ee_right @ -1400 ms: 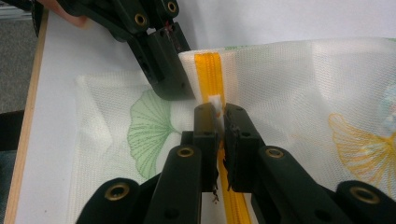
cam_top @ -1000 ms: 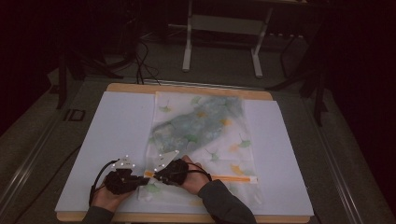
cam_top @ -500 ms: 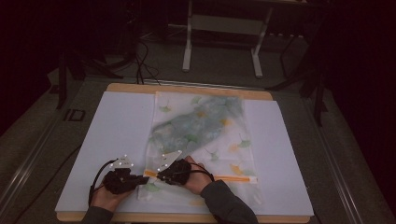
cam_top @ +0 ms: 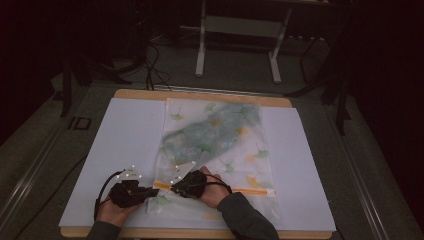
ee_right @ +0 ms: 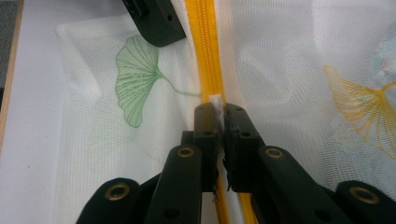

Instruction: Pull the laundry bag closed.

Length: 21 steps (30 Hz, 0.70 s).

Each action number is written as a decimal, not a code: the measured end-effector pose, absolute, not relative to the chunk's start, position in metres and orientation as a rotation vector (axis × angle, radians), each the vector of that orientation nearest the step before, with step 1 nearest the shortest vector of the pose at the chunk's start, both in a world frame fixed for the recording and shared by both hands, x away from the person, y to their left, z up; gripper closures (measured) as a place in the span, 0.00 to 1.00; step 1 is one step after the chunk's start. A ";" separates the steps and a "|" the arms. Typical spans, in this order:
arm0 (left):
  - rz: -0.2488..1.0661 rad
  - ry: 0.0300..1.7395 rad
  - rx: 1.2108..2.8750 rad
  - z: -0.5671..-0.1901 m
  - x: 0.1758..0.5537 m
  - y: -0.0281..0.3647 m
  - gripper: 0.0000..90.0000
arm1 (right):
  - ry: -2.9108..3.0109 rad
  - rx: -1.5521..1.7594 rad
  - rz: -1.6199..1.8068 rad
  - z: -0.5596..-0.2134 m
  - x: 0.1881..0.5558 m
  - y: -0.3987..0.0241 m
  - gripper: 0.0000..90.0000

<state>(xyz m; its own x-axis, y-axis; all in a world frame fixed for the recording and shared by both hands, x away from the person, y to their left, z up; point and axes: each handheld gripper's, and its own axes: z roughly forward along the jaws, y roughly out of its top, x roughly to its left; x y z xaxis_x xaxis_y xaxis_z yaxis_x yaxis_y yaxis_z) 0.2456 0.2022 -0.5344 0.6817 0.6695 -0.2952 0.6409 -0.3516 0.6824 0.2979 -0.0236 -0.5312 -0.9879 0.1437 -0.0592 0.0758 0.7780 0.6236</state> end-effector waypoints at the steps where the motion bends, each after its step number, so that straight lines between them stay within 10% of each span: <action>1: 0.045 1.005 2.073 -0.534 0.246 0.202 0.98 | 2.864 0.176 0.997 -0.531 0.298 -0.024 0.94; 21: 0.043 1.006 2.060 -0.534 0.245 0.205 0.98 | 2.876 0.177 0.956 -0.529 0.298 -0.033 0.94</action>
<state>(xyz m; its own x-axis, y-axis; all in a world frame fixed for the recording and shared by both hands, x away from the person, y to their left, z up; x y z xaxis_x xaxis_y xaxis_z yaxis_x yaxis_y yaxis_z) 0.2452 0.2047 -0.5339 0.6800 0.6686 -0.3011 0.6404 -0.3415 0.6880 0.2977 -0.0327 -0.5286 -0.9877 0.1430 -0.0631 0.0768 0.7956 0.6009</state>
